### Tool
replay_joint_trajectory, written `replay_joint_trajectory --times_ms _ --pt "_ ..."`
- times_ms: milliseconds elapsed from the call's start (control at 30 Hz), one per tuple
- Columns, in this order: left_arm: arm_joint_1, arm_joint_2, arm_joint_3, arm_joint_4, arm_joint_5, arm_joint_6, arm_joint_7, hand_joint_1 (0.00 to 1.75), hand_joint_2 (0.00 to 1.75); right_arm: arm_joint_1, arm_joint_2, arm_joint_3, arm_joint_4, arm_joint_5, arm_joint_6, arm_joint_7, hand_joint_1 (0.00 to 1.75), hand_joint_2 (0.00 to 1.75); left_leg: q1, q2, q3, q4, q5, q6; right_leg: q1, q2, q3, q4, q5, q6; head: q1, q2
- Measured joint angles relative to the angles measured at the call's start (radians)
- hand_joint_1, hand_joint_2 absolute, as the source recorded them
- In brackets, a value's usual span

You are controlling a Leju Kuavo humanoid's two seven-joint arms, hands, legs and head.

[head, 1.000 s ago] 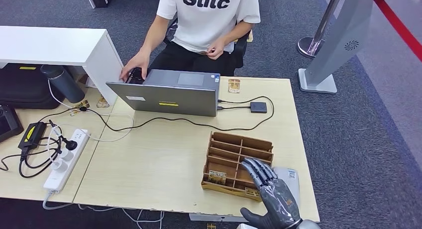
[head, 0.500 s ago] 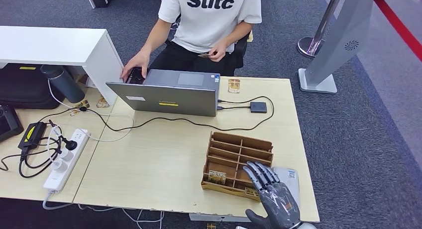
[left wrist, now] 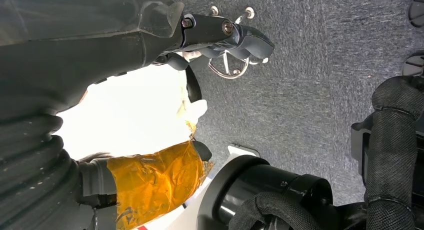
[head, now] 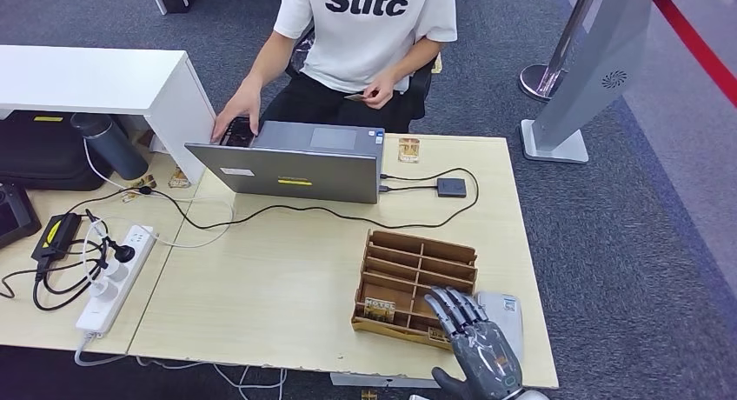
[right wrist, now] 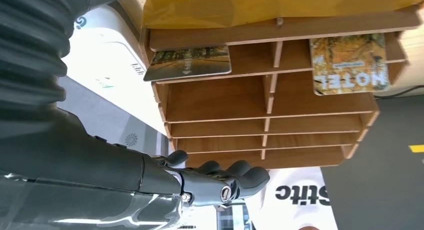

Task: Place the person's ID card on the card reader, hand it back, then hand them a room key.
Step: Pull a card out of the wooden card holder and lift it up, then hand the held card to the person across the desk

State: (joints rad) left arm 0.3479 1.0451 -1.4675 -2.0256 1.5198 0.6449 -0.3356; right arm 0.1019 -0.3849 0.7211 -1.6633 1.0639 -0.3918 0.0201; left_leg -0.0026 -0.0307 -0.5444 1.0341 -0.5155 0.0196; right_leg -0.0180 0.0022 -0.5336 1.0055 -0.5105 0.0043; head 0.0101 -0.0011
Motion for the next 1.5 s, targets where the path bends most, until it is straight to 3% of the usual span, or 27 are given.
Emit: replay_joint_trajectory --times_ms 233,267,367,400,967,1167,1500 --pt "-0.001 0.006 0.000 0.000 0.001 -0.006 0.001 0.00 1.75 -0.010 0.000 0.007 0.024 0.047 -0.018 0.031 0.03 1.75 0.000 0.000 0.000 0.000 0.000 0.000 0.000 0.000 0.000 0.000 0.000 0.000 0.000 0.000" --pt "-0.001 0.006 0.000 0.000 0.001 -0.006 0.001 0.00 1.75 -0.011 0.000 0.008 0.027 0.055 -0.020 0.036 0.21 1.75 0.000 0.000 0.000 0.000 0.000 0.000 0.000 0.000 0.000 0.000 0.000 0.000 0.000 0.000" --pt "-0.001 0.006 0.000 0.000 0.001 -0.006 0.002 0.00 1.75 -0.014 0.000 0.011 0.036 0.074 -0.024 0.049 1.18 1.75 0.000 0.000 0.000 0.000 0.000 0.000 0.000 0.000 0.000 0.000 0.000 0.000 0.000 0.000" --pt "-0.001 0.007 0.000 0.000 0.001 -0.006 0.002 0.00 1.75 -0.015 0.000 0.012 0.038 0.079 -0.025 0.052 1.34 1.75 0.000 0.000 0.000 0.000 0.000 0.000 0.000 0.000 0.000 0.000 0.000 0.000 0.000 0.000" --pt "-0.007 0.008 0.000 0.000 0.002 -0.014 0.008 0.00 1.75 -0.027 -0.001 0.025 0.068 0.154 -0.064 0.093 1.49 1.75 0.000 0.000 0.000 0.000 0.000 0.000 0.000 0.000 0.000 0.000 0.000 0.000 0.000 0.000" --pt "-0.009 0.008 0.000 0.002 0.001 -0.022 0.013 0.00 1.75 -0.031 -0.001 0.024 0.068 0.211 -0.139 0.088 1.50 1.75 0.000 0.000 0.000 0.000 0.000 0.000 0.000 0.000 0.000 0.000 0.000 0.000 0.000 0.000" --pt "-0.013 0.015 0.000 0.016 -0.006 -0.040 0.023 0.00 1.75 -0.051 0.020 -0.011 0.033 0.269 -0.248 0.046 1.70 1.75 0.000 0.000 0.000 0.000 0.000 0.000 0.000 0.000 0.000 0.000 0.000 0.000 0.000 0.000"
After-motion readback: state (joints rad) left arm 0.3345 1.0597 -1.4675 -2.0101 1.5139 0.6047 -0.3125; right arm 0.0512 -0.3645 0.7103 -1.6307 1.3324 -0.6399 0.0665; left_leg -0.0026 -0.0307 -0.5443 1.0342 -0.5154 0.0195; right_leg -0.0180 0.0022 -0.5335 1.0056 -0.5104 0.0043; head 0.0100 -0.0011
